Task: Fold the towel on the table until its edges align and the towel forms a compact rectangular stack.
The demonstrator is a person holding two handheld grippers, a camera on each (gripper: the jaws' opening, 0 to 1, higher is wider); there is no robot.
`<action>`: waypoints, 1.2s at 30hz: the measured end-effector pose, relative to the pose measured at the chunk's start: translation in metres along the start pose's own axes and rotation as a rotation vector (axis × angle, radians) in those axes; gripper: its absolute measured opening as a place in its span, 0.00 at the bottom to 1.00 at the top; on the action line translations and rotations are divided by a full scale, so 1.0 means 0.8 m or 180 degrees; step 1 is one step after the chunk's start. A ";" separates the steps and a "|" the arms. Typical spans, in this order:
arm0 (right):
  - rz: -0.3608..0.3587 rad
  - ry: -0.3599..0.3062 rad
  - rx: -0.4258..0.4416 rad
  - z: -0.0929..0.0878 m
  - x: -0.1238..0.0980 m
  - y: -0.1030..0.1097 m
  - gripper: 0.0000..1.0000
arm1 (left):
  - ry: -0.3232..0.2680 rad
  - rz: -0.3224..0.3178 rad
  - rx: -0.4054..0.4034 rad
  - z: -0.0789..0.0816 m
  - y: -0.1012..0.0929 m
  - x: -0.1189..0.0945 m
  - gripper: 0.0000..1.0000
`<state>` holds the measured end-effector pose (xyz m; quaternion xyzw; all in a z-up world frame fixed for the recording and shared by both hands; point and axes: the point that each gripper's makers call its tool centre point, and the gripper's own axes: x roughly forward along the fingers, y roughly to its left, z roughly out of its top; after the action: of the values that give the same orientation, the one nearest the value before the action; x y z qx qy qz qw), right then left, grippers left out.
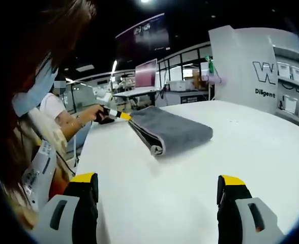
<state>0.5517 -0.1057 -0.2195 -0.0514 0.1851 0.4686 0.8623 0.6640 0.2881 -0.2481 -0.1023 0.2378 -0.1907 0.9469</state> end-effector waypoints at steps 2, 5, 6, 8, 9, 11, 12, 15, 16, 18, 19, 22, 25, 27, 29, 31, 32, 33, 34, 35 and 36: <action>-0.0005 0.0008 0.0005 -0.001 0.001 0.000 0.99 | -0.0096 -0.0018 -0.0036 0.002 -0.006 -0.005 0.44; 0.0006 0.0023 0.0022 -0.003 0.003 0.000 0.99 | -0.0204 -0.0028 -0.0023 0.006 -0.012 -0.012 0.55; 0.0013 0.0034 0.0036 -0.004 0.004 0.000 0.99 | -0.0241 -0.0043 -0.0006 0.008 -0.014 -0.016 0.58; 0.0020 0.0048 0.0055 -0.005 0.005 -0.001 0.99 | -0.0324 -0.0098 0.0087 0.013 -0.023 -0.022 0.61; 0.0023 0.0056 0.0066 -0.006 0.006 -0.001 0.99 | -0.0364 -0.0130 0.0164 0.014 -0.029 -0.025 0.63; 0.0037 0.0071 0.0102 -0.008 0.007 -0.003 0.99 | -0.0401 -0.0200 0.0333 0.015 -0.041 -0.032 0.67; 0.0042 0.0078 0.0118 -0.009 0.008 -0.004 0.99 | -0.0372 -0.0232 0.0390 0.011 -0.047 -0.034 0.69; 0.0041 0.0111 0.0164 -0.012 0.010 -0.007 0.99 | -0.0320 -0.0278 0.0517 0.000 -0.064 -0.039 0.78; 0.0032 0.0120 0.0169 -0.013 0.010 -0.008 0.99 | -0.0286 -0.0276 0.0606 -0.004 -0.069 -0.041 0.82; -0.0004 0.0159 0.0190 -0.016 0.012 -0.012 0.99 | -0.0205 -0.0219 0.0811 -0.013 -0.076 -0.044 0.87; -0.0014 0.0175 0.0206 -0.018 0.012 -0.014 0.99 | -0.0164 -0.0194 0.0902 -0.018 -0.081 -0.045 0.90; -0.0032 0.0195 0.0267 -0.021 0.013 -0.019 0.99 | -0.0094 -0.0216 0.1125 -0.031 -0.100 -0.047 0.95; -0.0077 0.0210 0.0306 -0.022 0.012 -0.026 0.99 | -0.0159 -0.0301 0.1135 -0.033 -0.114 -0.044 0.98; -0.0099 0.0209 0.0334 -0.023 0.012 -0.029 0.99 | -0.0233 -0.0372 0.1086 -0.034 -0.122 -0.040 0.99; -0.0114 0.0217 0.0349 -0.025 0.012 -0.033 0.99 | -0.0253 -0.0442 0.1055 -0.040 -0.128 -0.034 0.99; -0.0153 0.0265 0.0346 -0.029 0.014 -0.038 0.99 | -0.0263 -0.0485 0.1061 -0.049 -0.131 -0.028 0.99; -0.0164 0.0279 0.0344 -0.031 0.014 -0.040 0.99 | -0.0265 -0.0503 0.1067 -0.051 -0.133 -0.026 0.99; -0.0172 0.0290 0.0345 -0.032 0.015 -0.042 0.99 | -0.0287 -0.0529 0.1056 -0.051 -0.135 -0.026 0.99; -0.0176 0.0299 0.0348 -0.032 0.015 -0.043 0.99 | -0.0396 -0.0554 0.1022 -0.046 -0.138 -0.025 0.99; -0.0181 0.0301 0.0351 -0.033 0.015 -0.045 0.99 | -0.0471 -0.0566 0.1009 -0.043 -0.139 -0.026 0.99; -0.0190 0.0298 0.0359 -0.033 0.015 -0.046 0.99 | -0.0528 -0.0579 0.1018 -0.041 -0.140 -0.027 0.99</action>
<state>0.5807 -0.1239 -0.2514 -0.0301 0.2498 0.4286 0.8678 0.5958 0.1920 -0.2358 0.0129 0.1155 -0.3017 0.9463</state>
